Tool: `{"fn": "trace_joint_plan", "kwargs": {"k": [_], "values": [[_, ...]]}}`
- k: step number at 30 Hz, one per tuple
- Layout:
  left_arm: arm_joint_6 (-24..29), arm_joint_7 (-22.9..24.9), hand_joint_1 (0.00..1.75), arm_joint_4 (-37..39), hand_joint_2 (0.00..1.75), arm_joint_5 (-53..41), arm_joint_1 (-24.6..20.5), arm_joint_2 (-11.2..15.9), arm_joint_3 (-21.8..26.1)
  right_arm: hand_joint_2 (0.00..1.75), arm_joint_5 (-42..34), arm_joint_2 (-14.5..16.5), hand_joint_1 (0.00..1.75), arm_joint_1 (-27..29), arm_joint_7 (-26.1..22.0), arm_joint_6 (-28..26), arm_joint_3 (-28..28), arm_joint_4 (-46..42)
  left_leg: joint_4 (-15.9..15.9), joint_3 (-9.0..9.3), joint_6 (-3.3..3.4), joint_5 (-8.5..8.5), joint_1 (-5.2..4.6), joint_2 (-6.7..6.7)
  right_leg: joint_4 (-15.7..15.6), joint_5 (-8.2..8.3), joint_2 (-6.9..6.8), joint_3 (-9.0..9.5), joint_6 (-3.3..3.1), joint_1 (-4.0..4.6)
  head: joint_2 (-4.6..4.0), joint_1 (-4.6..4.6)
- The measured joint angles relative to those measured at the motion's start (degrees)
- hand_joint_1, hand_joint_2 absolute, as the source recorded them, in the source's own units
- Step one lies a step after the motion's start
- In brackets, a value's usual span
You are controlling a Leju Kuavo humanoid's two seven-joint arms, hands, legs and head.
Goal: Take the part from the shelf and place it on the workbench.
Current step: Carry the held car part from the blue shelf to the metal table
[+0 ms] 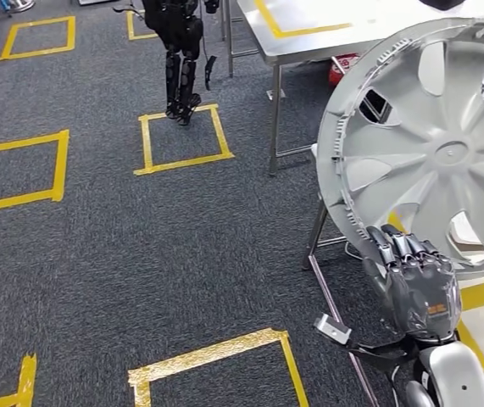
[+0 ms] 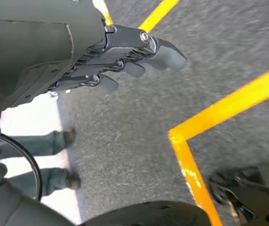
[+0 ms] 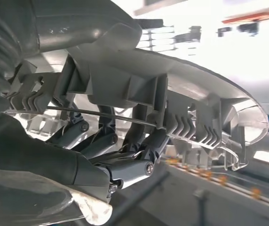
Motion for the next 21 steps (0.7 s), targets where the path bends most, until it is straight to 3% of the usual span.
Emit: {"fn": "trace_joint_plan", "kwargs": {"k": [2,3,4,5,7,9,11,13,15,17,19,20,21], "values": [[-0.22,-0.17,0.00,-0.01,1.75,0.04,-0.14,0.04,0.16,1.75,-0.02,-0.61,1.75,-0.94,1.71,0.24,1.15,0.42,7.12,-3.35,-0.34,-3.49,0.20,-2.31,-0.02,0.01,1.08,0.03,-0.43,-0.02,-0.01,-0.31],[-0.27,-0.22,0.00,-0.02,1.75,0.06,-0.35,0.05,0.29,1.75,-0.02,-0.85,1.75,-1.22,2.29,0.28,1.61,0.59,10.67,-5.07,-0.39,-4.77,0.23,-2.71,-0.01,0.01,1.70,0.05,-0.52,0.03,-0.02,-0.36],[-0.32,-0.21,0.00,-0.02,1.75,0.08,-0.55,0.07,0.42,1.75,-0.02,-1.12,1.75,-1.39,2.71,0.31,2.04,0.73,12.81,-6.15,-0.36,-5.06,0.22,-2.84,-0.01,0.01,2.38,0.10,-0.59,0.10,-0.02,-0.37],[-0.35,-0.20,0.00,-0.02,1.75,0.07,-0.71,0.08,0.52,1.75,-0.01,-1.38,1.75,-1.47,2.99,0.35,2.42,0.83,12.96,-6.36,-0.25,-4.18,0.22,-2.93,0.01,0.01,3.15,0.19,-0.60,0.15,-0.02,-0.39],[-0.41,-0.10,0.00,-0.01,1.75,0.03,-0.66,0.07,0.62,1.75,-0.01,-1.80,1.75,-1.52,3.30,0.41,3.06,0.97,7.34,-4.29,0.13,0.41,0.24,-3.96,0.05,-0.01,4.76,0.45,-0.58,0.17,-0.02,-0.39],[-0.47,0.00,0.00,0.00,1.75,0.02,-0.40,0.04,0.64,1.75,0.01,-2.09,1.75,-1.66,3.43,0.45,3.51,1.11,0.81,-1.88,0.51,3.79,0.40,-6.53,0.19,0.03,6.16,0.33,-0.35,0.17,-0.02,-0.37],[-0.49,0.03,0.00,0.00,1.75,0.01,-0.29,-0.01,0.67,1.75,0.03,-2.42,1.75,-1.88,3.67,0.48,3.90,1.20,-1.88,-1.08,0.73,3.89,0.49,-7.75,0.27,0.37,7.32,-0.45,0.29,0.00,-0.01,-0.42],[-0.47,0.04,0.00,0.00,1.75,0.00,-0.31,-0.15,0.72,1.75,0.00,-2.88,1.75,-1.92,4.12,0.54,4.23,1.23,-3.00,-0.86,1.08,3.81,0.56,-6.74,0.25,0.65,8.00,-1.24,1.00,-0.18,0.00,-0.49],[-0.40,0.04,0.00,0.00,1.75,0.00,-0.27,-0.34,0.78,1.75,-0.04,-3.39,1.75,-1.97,4.53,0.65,4.55,1.29,-3.68,-0.59,1.56,4.18,0.71,-5.54,2.07,-0.60,6.16,-2.42,1.47,-0.02,-0.01,-0.22],[-0.37,0.04,0.00,0.00,1.75,0.01,-0.10,-0.42,0.86,1.75,0.02,-3.73,1.75,-2.28,4.75,0.79,5.03,1.40,-3.94,-0.44,1.84,4.31,0.68,-4.19,8.31,-3.66,3.32,-5.41,1.94,0.02,-0.02,0.08],[-0.35,0.04,0.00,0.00,1.75,0.02,0.04,-0.38,0.96,1.75,0.06,-3.98,1.75,-2.47,5.14,0.92,5.60,1.53,-3.92,-0.40,1.89,4.26,0.62,-2.82,14.89,-5.65,2.22,-8.66,2.39,-0.19,-0.02,0.18],[-0.33,0.04,0.00,0.00,1.75,0.02,0.06,-0.35,1.00,1.75,0.04,-4.12,1.75,-2.47,5.41,0.98,5.83,1.60,-3.91,-0.34,1.87,4.20,0.62,-2.21,15.68,-5.24,1.96,-9.14,2.53,-0.29,-0.02,0.22],[-0.31,0.04,0.00,0.00,1.75,0.02,0.06,-0.35,1.05,1.75,0.02,-4.26,1.75,-2.47,5.68,1.04,6.01,1.65,-3.91,-0.24,1.82,4.09,0.63,-1.65,14.27,-3.91,1.70,-8.51,2.61,-0.39,-0.02,0.25]]}}
